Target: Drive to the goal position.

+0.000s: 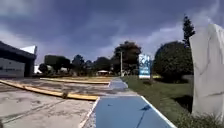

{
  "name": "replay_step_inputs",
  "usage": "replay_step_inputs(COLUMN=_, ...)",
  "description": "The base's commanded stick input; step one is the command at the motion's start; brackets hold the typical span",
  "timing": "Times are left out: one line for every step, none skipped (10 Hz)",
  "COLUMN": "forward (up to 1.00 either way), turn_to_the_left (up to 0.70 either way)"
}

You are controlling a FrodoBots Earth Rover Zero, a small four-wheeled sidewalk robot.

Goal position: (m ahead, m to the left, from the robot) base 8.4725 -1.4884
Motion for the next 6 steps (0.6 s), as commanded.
replay_step_inputs(forward=0.7, turn_to_the_left=0.0)
replay_step_inputs(forward=0.7, turn_to_the_left=0.0)
replay_step_inputs(forward=0.7, turn_to_the_left=0.0)
replay_step_inputs(forward=0.7, turn_to_the_left=0.0)
replay_step_inputs(forward=0.7, turn_to_the_left=0.0)
replay_step_inputs(forward=0.7, turn_to_the_left=-0.31)
